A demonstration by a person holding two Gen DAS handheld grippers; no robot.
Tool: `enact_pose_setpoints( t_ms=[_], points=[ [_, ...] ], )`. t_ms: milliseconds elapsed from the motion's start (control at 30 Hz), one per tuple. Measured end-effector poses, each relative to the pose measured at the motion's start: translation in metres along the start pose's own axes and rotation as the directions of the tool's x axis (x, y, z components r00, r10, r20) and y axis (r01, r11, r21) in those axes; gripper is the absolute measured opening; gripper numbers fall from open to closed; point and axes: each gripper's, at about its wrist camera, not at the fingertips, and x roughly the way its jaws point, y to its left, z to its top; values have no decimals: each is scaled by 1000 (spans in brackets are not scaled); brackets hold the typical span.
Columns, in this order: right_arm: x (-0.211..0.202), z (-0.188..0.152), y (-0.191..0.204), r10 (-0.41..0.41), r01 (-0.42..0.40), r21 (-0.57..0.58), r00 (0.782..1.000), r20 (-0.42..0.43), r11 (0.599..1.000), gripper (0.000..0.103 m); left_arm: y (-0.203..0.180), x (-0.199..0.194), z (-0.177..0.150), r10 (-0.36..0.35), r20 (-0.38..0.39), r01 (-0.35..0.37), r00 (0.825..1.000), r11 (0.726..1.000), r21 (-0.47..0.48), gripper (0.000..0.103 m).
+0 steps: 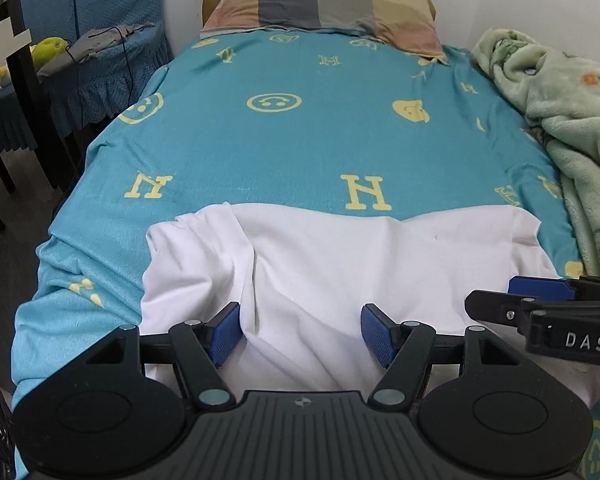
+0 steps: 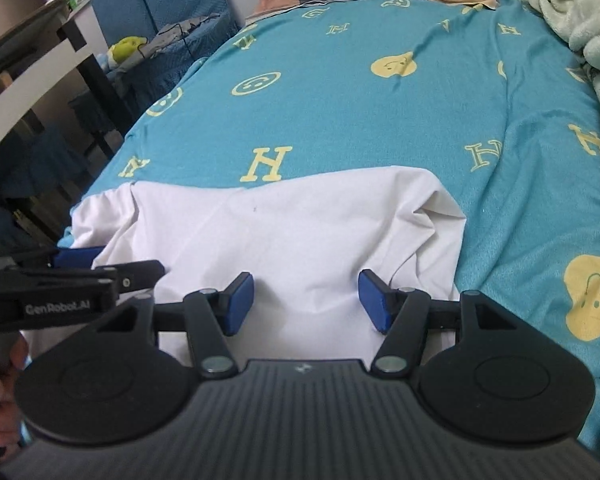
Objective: Fold clothes
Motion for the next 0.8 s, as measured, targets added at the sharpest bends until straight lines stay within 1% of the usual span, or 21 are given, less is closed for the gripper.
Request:
enact_pose_setpoints(
  t_ms=[67,200,267,367,500,567,600,633,667,700,733,767,800],
  points=[
    [-6,0,-1,-1,1,11,1000,3,1000,59,1,-10,-3,-2,9,2,1000,1000,-9,68],
    [-16,-4,4,-12,12,-6,1000,4,1000,59,-1,-30,-9,6,20,-6,1000,1000,-14,68],
    [-14,-6,5,-18,18,-18,1000,-3,1000,59,-4,-31,-11,12,7,-12,1000,1000,-11,68],
    [-10,-9,8,-27,26,-36,1000,-15,999,60,-5,-18,-13,20,-39,-20,999,1000,-11,70],
    [-7,-13,11,-33,31,-51,999,-28,998,61,-1,-22,-15,6,-37,-8,999,999,-42,71],
    [-12,-12,7,4,-4,4,1000,-25,1000,61,7,-37,-15,-38,-34,33,999,992,-123,72],
    [-15,-12,5,22,-21,31,1000,-22,999,61,12,-47,-17,-72,-29,66,997,980,-186,77],
    [-17,-11,3,40,-39,58,999,-19,998,61,20,-57,-20,-109,-21,100,994,962,-254,80],
    [-20,-11,1,58,-56,85,998,-16,995,61,28,-66,-26,-149,-15,136,989,935,-329,84],
    [-22,-11,-1,76,-74,112,997,-12,991,61,36,-74,-31,-188,-6,170,982,900,-401,87],
    [-24,-10,-3,93,-91,139,996,-8,986,61,45,-82,-39,-234,8,209,972,854,-476,88],
    [-27,-10,-5,111,-109,166,994,-3,980,61,55,-86,-48,-273,23,240,962,803,-546,92],
    [-29,-9,-7,128,-126,192,992,2,973,61,64,-88,-57,-301,29,254,953,746,-615,95]
  ],
)
